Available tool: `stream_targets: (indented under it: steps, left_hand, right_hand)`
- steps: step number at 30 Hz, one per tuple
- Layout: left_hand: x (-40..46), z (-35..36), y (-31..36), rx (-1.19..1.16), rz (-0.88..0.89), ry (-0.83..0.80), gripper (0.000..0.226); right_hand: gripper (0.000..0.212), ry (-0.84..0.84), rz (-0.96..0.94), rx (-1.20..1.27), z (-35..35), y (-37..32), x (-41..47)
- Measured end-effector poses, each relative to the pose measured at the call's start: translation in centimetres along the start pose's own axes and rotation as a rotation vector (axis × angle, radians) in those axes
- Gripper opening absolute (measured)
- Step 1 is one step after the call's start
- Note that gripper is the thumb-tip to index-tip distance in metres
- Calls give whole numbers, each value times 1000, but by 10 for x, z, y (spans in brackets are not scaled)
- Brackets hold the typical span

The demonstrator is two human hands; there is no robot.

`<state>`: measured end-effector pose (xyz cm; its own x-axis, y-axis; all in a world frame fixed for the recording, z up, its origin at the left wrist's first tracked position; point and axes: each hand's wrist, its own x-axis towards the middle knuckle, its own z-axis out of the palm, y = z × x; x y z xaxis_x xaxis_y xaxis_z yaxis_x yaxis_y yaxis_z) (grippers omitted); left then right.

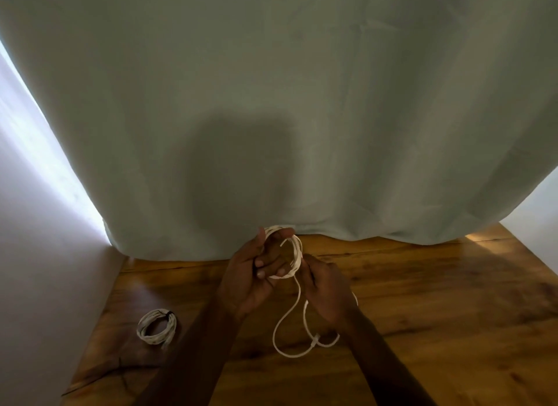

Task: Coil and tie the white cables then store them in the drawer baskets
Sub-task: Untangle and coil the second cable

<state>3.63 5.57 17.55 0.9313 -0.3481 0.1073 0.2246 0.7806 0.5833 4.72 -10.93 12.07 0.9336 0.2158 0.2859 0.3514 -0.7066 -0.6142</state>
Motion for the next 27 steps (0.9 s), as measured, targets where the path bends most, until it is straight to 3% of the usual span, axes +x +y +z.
stream_targets:
  steps: [6,14,19,22,25,27]
  left_hand:
    - [10,3,5,-17,137,130,51]
    - [25,2,-3,291,248,458,46]
    - [25,-1,-4,614,267,512,21]
    - [24,-9,-9,1008,247,457,16]
    - [16,-14,-17,1191,276,295,20]
    - [13,-18,-20,1168,241,180,18]
  right_hand:
    - [55,-174,-121,-189,-8,-9,-5]
    - [26,-216,-171,-232,-19,-19,-2]
    - [14,-291,-153,-144,-30,-21,-3]
    - [13,-281,-221,-104,-43,-26,2]
    - [15,-282,-338,-66,-58,-36,12]
    - [12,-315,-414,-59,-69,-41,20]
